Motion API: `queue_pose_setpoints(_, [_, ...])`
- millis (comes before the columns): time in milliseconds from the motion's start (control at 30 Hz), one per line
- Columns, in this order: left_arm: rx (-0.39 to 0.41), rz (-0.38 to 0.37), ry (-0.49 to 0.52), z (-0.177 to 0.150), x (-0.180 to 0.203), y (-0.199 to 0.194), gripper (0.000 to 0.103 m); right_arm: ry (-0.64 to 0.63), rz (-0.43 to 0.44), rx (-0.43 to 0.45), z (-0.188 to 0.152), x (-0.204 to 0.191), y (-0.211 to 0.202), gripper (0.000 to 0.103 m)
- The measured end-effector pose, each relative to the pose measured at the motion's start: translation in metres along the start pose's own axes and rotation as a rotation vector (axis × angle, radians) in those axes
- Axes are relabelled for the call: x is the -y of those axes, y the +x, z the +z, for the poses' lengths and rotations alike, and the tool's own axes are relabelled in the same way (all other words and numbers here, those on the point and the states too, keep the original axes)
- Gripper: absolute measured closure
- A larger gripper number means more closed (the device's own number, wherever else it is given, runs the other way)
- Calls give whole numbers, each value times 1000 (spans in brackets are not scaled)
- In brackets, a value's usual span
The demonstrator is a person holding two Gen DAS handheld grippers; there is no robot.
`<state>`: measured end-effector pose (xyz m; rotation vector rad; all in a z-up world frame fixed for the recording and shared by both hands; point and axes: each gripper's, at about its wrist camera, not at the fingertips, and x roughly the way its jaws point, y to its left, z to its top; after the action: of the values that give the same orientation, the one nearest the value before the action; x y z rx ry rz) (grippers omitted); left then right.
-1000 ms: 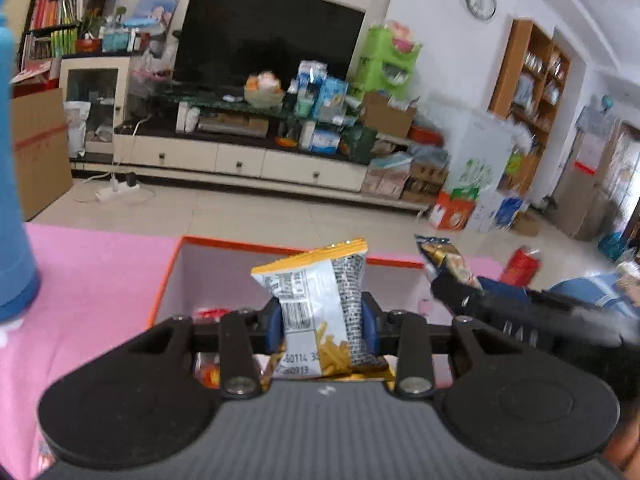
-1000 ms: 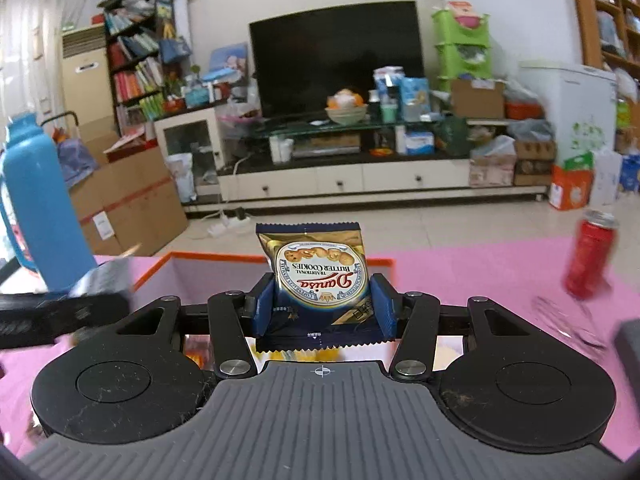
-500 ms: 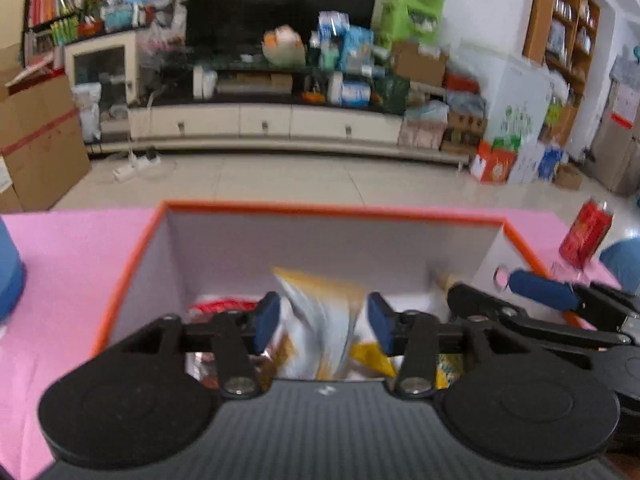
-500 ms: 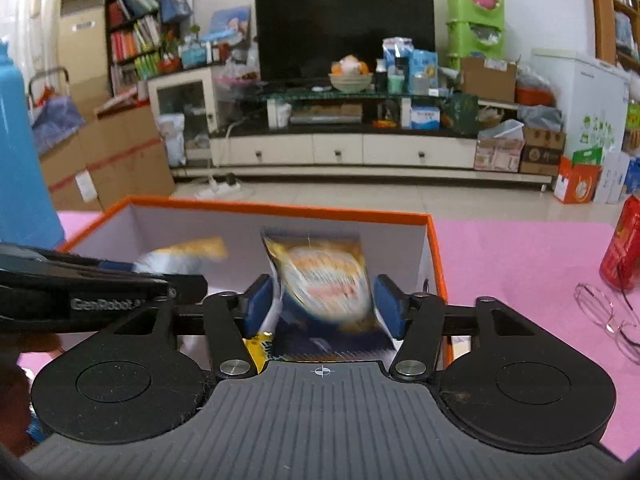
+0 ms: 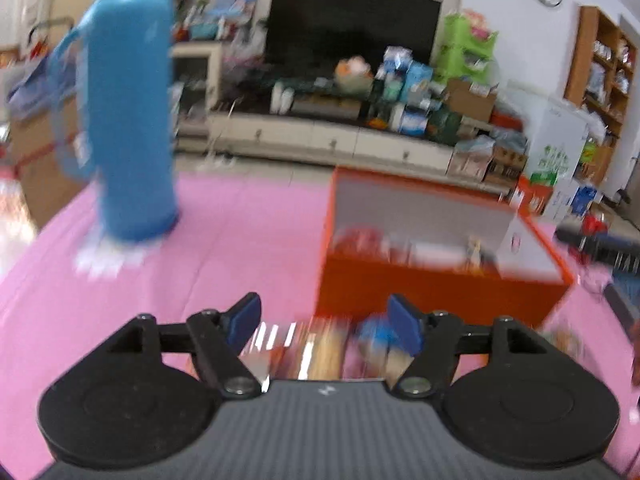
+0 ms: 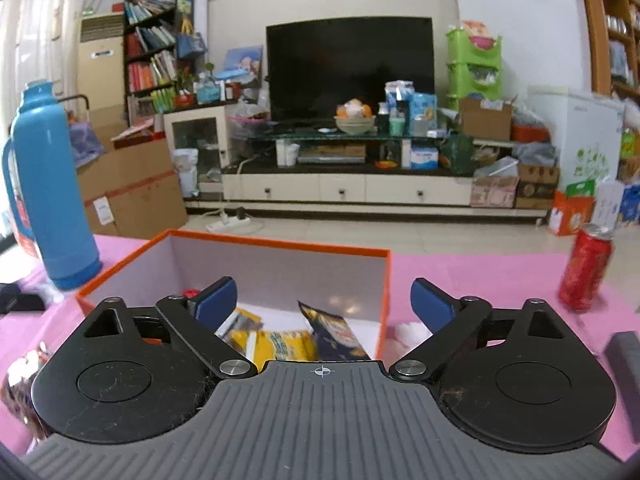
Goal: Organize snacks
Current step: 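Grasp the blue cookie packet with the right tool while the left tool grasps the silver chip bag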
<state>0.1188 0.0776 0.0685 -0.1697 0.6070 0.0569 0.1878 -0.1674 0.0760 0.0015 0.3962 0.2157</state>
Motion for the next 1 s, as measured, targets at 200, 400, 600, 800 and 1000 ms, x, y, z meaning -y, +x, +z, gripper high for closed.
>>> queue_pose_setpoints(200, [-131, 14, -4, -73, -13, -25, 32, 108, -2, -80, -42, 9, -51, 13])
queue_pose_setpoints(400, [-71, 109, 11, -52, -32, -17, 23, 268, 14, -165, -90, 39, -88, 13])
queue_pose_setpoints(600, [-136, 162, 118, -20, -42, 43, 21, 277, -33, -190, -96, 60, -92, 13])
queue_pose_setpoints(800, [-167, 131, 80, -30, -51, 62, 32, 162, -15, -297, -107, 39, -80, 13])
queue_pose_setpoints(1000, [-182, 123, 19, -32, -64, 53, 34, -4, -28, -330, -118, 3, -76, 13])
